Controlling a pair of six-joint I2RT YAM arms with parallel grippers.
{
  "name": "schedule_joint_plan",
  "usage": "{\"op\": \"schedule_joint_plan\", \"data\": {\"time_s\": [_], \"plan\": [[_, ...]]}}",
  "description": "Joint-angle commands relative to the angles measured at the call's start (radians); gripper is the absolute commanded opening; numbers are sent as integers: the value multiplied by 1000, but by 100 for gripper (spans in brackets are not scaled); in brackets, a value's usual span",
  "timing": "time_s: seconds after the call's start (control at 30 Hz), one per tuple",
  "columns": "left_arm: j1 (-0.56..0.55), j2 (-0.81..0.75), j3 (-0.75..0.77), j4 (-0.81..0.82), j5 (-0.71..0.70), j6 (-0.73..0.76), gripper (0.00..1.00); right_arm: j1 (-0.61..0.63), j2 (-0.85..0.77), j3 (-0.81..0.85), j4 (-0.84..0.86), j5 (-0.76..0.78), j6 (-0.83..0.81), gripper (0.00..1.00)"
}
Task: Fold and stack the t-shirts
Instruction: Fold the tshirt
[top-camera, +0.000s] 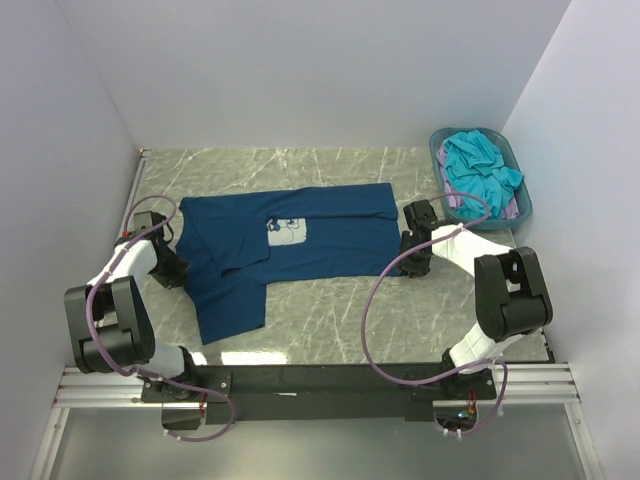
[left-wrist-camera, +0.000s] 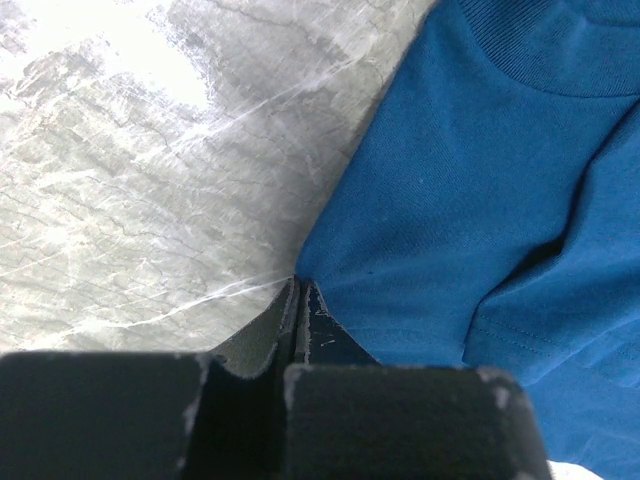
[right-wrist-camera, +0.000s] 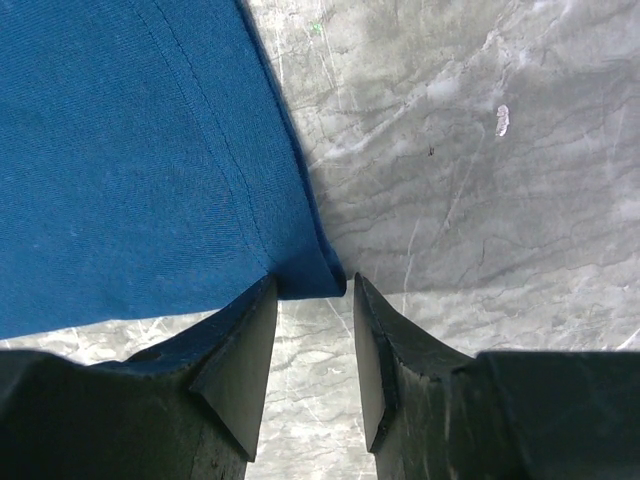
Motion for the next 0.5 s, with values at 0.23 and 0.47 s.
{"op": "schedule_joint_plan", "data": {"time_s": [0.23, 0.47], "plan": [[9, -48, 27, -40, 26, -10, 1, -7, 10, 9, 0, 35, -9, 27], [12, -80, 46, -72, 31, -16, 1, -9, -52, 1, -45, 67, -8, 0]]}}
